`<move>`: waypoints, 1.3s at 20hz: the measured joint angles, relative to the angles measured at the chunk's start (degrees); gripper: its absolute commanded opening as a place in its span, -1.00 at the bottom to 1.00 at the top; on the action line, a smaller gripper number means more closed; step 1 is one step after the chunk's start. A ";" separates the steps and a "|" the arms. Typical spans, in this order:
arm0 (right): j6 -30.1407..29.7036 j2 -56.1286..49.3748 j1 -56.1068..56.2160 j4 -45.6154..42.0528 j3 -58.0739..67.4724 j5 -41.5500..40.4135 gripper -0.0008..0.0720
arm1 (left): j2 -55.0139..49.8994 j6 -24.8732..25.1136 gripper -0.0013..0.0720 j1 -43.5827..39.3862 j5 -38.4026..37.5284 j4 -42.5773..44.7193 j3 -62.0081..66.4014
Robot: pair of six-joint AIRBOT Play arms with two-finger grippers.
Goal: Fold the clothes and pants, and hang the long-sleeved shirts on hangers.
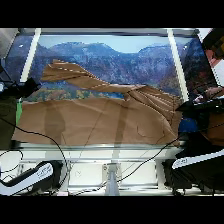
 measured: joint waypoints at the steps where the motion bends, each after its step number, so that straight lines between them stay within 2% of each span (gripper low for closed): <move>1: -0.13 0.00 0.04 -0.83 -0.39 0.31 0.01 | 0.00 0.00 0.24 -0.13 0.00 -0.02 0.00; 2: -0.24 0.00 0.13 -1.03 -0.90 0.22 -0.46 | 0.00 -0.02 0.25 -0.24 0.02 -0.07 0.00; 3: -0.35 -0.07 0.39 -1.09 -1.60 -0.50 -0.89 | 0.00 0.00 0.36 -0.28 0.00 -0.09 -0.07; 4: -0.48 -0.11 0.68 -0.90 -2.16 -1.16 -0.90 | -0.09 0.00 0.66 -0.31 0.02 -0.09 -0.11; 5: -0.83 -0.07 0.90 -0.57 -2.56 -1.29 -0.90 | -0.31 0.00 0.73 -0.35 0.00 0.00 -0.13; 11: -4.15 0.96 1.46 -0.17 -3.30 -0.39 -0.90 | -6.08 0.00 0.73 -0.42 1.84 -1.07 -0.17; 20: -5.75 2.56 1.36 0.33 -3.30 0.76 -0.90 | -18.23 -0.02 0.72 -1.53 25.20 -8.37 1.05; 23: -5.79 2.64 1.36 0.35 -3.30 0.81 -0.90 | -23.30 -0.28 0.72 -1.77 28.15 -10.34 5.77; 26: -5.81 2.64 1.36 0.39 -3.30 0.83 -0.90 | -28.22 -1.42 0.72 -1.88 27.74 -11.45 10.95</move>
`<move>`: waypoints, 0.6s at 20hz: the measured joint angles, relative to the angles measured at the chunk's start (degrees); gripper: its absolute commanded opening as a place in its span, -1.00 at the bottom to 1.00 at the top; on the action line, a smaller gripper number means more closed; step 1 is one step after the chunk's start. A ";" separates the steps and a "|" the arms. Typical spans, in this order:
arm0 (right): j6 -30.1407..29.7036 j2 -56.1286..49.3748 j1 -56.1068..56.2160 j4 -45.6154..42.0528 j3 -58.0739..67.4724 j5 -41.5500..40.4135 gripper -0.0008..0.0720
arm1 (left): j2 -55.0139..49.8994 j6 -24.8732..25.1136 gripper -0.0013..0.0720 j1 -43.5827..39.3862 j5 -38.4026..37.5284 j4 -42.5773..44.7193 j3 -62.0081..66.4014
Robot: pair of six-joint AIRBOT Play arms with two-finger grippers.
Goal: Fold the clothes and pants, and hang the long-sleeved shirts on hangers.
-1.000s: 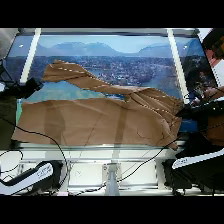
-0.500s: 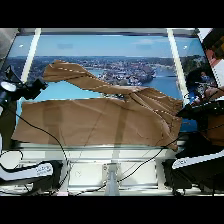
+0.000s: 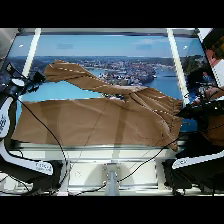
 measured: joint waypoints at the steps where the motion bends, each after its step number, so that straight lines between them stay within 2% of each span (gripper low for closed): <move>1: 0.00 0.00 0.00 0.00 0.00 -0.02 -0.90 | -1.49 -0.87 0.72 -0.02 -0.15 -0.31 1.25; 4: -0.02 0.00 0.00 0.00 0.00 -0.02 -0.90 | -4.61 -2.12 0.70 -0.02 -0.50 -0.61 3.23; 5: -0.02 0.00 0.00 0.02 0.00 0.00 -0.90 | -5.46 -2.51 0.60 -0.02 -0.52 -0.70 3.61; 6: -0.02 0.00 0.00 0.02 0.00 0.00 -0.90 | -6.03 -2.54 0.59 -0.02 -0.31 -0.79 3.91; 9: -0.02 0.00 0.00 0.04 0.00 0.00 -0.90 | -7.41 -2.95 0.32 -0.07 1.11 -1.03 4.35; 11: -0.02 0.00 0.00 0.04 0.00 -0.02 -0.90 | -8.02 -3.13 0.28 -0.07 1.97 -1.16 4.48; 12: -0.02 0.00 0.00 0.04 0.00 -0.04 -0.90 | -8.24 -3.17 0.02 -0.07 2.27 -1.18 4.55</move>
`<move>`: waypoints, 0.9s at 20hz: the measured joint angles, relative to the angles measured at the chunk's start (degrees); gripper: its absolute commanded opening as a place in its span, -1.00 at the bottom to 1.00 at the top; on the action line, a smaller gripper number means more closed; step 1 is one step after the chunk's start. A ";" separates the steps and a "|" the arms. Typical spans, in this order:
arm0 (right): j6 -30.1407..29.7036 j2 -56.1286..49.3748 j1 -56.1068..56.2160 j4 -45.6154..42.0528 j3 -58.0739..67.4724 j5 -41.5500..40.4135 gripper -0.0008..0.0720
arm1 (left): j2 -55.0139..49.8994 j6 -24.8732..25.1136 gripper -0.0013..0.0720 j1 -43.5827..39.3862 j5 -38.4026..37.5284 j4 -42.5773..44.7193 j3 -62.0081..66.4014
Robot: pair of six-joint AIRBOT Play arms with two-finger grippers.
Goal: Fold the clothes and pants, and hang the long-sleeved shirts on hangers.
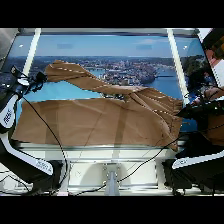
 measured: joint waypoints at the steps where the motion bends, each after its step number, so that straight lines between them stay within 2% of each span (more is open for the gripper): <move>1: 0.00 0.00 0.00 0.00 0.00 -0.04 -0.90 | -0.31 -0.04 -0.30 -0.09 0.46 0.07 0.15; 2: 0.00 0.00 0.00 0.00 0.00 -0.13 -0.90 | -0.66 -0.20 -0.42 -0.17 0.66 0.20 0.37; 5: 0.00 0.00 0.00 0.00 0.00 -0.24 -0.90 | -1.81 -0.24 -0.44 -1.20 1.62 0.24 1.81; 7: 0.02 0.00 0.00 -0.02 0.00 -0.31 -0.90 | -2.91 -0.24 -0.91 -2.05 2.49 0.26 3.19; 13: 0.13 0.00 0.00 -0.02 0.00 -0.35 -0.90 | -2.99 -0.13 -0.92 -2.86 4.66 0.50 5.57; 18: 0.35 0.00 0.00 0.00 0.00 -0.15 -0.90 | 4.92 4.42 -0.92 -2.80 5.05 0.50 6.03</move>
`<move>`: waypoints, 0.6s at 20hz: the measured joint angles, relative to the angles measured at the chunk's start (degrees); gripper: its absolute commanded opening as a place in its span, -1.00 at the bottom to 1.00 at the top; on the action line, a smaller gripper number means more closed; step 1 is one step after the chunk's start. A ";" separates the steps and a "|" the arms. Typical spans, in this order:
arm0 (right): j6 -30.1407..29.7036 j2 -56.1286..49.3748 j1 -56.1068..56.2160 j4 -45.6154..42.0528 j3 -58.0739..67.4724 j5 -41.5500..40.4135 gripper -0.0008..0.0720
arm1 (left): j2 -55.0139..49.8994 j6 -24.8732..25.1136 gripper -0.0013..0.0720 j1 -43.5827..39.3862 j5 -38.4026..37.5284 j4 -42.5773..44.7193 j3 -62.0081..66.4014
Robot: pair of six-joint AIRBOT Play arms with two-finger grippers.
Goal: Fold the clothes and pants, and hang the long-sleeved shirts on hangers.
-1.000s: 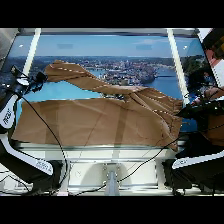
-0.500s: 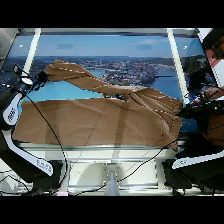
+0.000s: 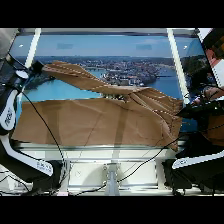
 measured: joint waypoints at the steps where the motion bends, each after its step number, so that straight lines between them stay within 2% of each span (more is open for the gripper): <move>1: 0.00 0.00 0.00 0.02 0.00 0.09 -0.90 | 2.25 1.53 -0.92 0.00 -0.07 -0.02 0.07; 4: 0.07 0.00 0.00 0.04 0.00 0.20 -0.90 | 9.55 5.77 -0.92 0.07 -0.13 0.00 0.13; 7: 0.07 0.00 0.00 0.04 -0.02 0.26 -0.90 | 14.97 7.69 -0.92 0.11 -0.13 0.00 0.15; 12: 0.07 0.00 0.00 -0.02 -0.02 0.04 -0.90 | 14.67 8.76 -0.92 0.04 -1.90 0.00 0.15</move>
